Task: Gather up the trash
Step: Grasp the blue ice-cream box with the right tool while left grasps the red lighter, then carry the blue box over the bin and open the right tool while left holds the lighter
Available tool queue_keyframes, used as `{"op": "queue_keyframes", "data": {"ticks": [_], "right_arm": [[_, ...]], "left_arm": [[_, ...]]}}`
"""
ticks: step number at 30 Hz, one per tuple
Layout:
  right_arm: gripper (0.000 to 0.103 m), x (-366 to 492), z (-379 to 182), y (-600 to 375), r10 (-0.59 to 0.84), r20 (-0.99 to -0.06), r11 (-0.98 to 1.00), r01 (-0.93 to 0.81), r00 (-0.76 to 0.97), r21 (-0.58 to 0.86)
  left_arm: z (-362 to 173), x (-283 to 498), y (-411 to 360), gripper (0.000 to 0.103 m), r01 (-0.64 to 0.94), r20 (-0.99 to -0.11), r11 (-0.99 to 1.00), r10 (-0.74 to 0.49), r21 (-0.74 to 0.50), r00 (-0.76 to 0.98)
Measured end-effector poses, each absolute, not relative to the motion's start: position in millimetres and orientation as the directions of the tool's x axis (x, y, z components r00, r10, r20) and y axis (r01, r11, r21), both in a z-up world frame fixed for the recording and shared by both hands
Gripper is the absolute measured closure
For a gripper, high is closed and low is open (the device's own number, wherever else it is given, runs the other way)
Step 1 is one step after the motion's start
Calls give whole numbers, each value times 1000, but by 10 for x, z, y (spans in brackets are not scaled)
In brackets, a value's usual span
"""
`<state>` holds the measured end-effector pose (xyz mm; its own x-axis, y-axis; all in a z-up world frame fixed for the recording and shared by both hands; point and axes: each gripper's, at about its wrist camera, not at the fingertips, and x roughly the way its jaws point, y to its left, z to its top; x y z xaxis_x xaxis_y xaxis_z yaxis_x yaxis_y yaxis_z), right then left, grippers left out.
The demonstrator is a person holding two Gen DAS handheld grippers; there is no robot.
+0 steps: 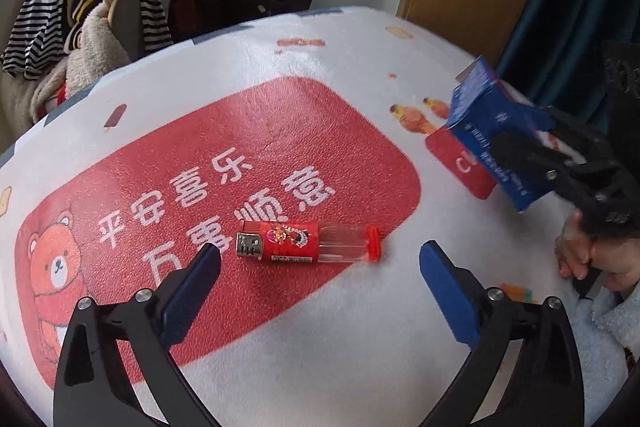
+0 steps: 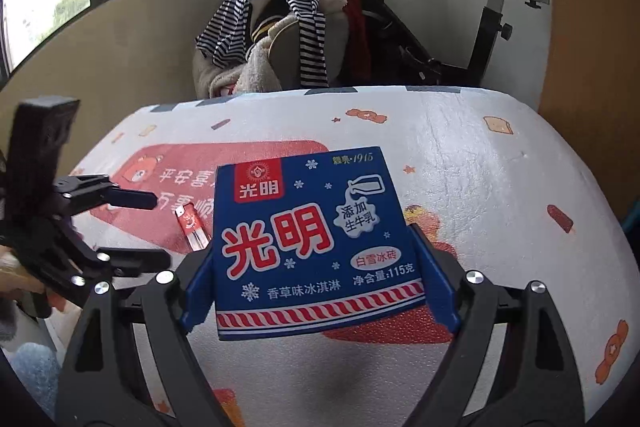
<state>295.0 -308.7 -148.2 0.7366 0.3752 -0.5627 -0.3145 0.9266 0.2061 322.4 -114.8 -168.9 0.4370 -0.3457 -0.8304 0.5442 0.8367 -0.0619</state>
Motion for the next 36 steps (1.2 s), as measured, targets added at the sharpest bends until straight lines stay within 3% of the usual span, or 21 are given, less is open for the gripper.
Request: {"op": "queue_keyframes", "data": {"ticks": [6,9,16,24,27,36], "right_arm": [[19,2915,-1515,-3186,381,-559,925,-313,737,217],[19,2884,-1569,-3209,384,-563,923,-322,732,211],[19,2924,-1567,-3243,378,-569,925,-318,731,207],[19,2835,-1508,-3081,366,-570,926,-346,736,148],[19,2622,-1404,-2965,383,-561,910,-403,734,94],[19,1642,-1339,-2810,522,-542,827,-546,658,134]], "left_arm": [[-1850,3351,-1202,6,540,-862,842,-286,-17,419],[-1811,3360,-1154,22,522,-850,852,-297,-30,436],[-1736,3199,-1044,22,502,-844,864,-304,-49,442],[-1352,2591,-651,22,433,-761,888,-387,-155,521],[-1207,2226,-455,22,412,-720,891,-414,-194,557],[-1021,1168,15,22,375,-654,898,-429,-231,623]]}}
